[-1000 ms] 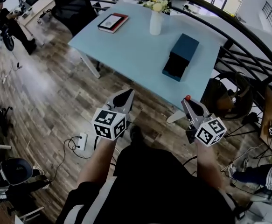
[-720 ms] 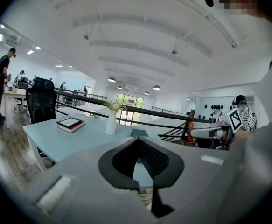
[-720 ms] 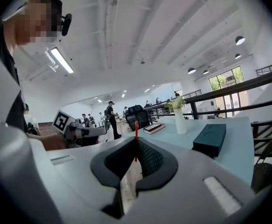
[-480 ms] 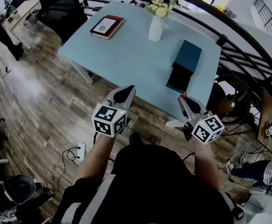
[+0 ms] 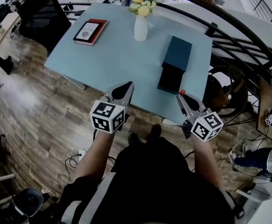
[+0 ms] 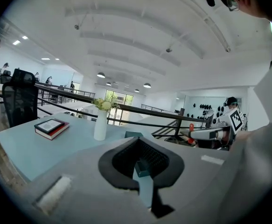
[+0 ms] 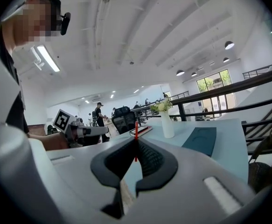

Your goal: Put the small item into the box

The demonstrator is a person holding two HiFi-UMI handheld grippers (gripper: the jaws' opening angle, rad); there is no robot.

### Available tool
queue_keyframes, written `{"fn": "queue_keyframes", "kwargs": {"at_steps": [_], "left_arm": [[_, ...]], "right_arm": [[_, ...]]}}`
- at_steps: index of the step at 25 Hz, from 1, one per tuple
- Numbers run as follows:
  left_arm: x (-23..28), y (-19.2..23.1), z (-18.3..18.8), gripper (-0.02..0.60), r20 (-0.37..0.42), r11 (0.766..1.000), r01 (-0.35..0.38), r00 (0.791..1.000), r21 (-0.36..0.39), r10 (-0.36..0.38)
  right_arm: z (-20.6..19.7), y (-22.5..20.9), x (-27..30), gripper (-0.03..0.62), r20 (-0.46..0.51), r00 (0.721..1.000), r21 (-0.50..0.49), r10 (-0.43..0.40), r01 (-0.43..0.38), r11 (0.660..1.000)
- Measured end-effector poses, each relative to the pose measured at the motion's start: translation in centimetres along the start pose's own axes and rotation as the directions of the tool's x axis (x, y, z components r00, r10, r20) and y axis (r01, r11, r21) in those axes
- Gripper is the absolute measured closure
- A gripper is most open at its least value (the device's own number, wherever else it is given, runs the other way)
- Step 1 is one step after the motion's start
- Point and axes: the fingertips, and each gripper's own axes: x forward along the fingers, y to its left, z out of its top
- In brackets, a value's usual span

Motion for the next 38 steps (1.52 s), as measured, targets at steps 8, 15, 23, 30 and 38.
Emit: {"fn": "queue_keyframes", "kwargs": {"at_steps": [8, 15, 23, 30, 38], "left_arm": [[7.3, -2.3, 1.6, 0.574, -0.028, 1.000, -0.014, 1.000, 0.025, 0.015], [11.2, -2.8, 2.8, 0.574, -0.017, 0.997, -0.071, 0.997, 0.032, 0.072], [13.6, -3.0, 0.4, 0.574, -0.079, 0.996, -0.083, 0.993, 0.031, 0.085], [16.5, -0.8, -1.0, 0.574, -0.103, 0.999, -0.033, 0.994, 0.003, 0.033], [19.8, 1.5, -3.6, 0.574, -0.163, 0.998, 0.047, 0.985, -0.033, -0.051]], "right_arm": [[2.0, -8.0, 0.6, 0.583, 0.026, 1.000, 0.031, 0.017, -0.018, 0.999], [2.8, -12.8, 1.8, 0.583, 0.015, 0.998, 0.043, 0.067, -0.068, 0.997], [2.0, -15.7, 2.4, 0.583, -0.012, 0.998, 0.068, 0.056, -0.055, 0.996], [-0.5, -16.6, 4.8, 0.583, -0.090, 0.996, 0.085, 0.015, -0.008, 0.996], [-4.0, -17.8, 8.6, 0.582, -0.184, 0.982, 0.123, -0.047, 0.070, 0.990]]}}
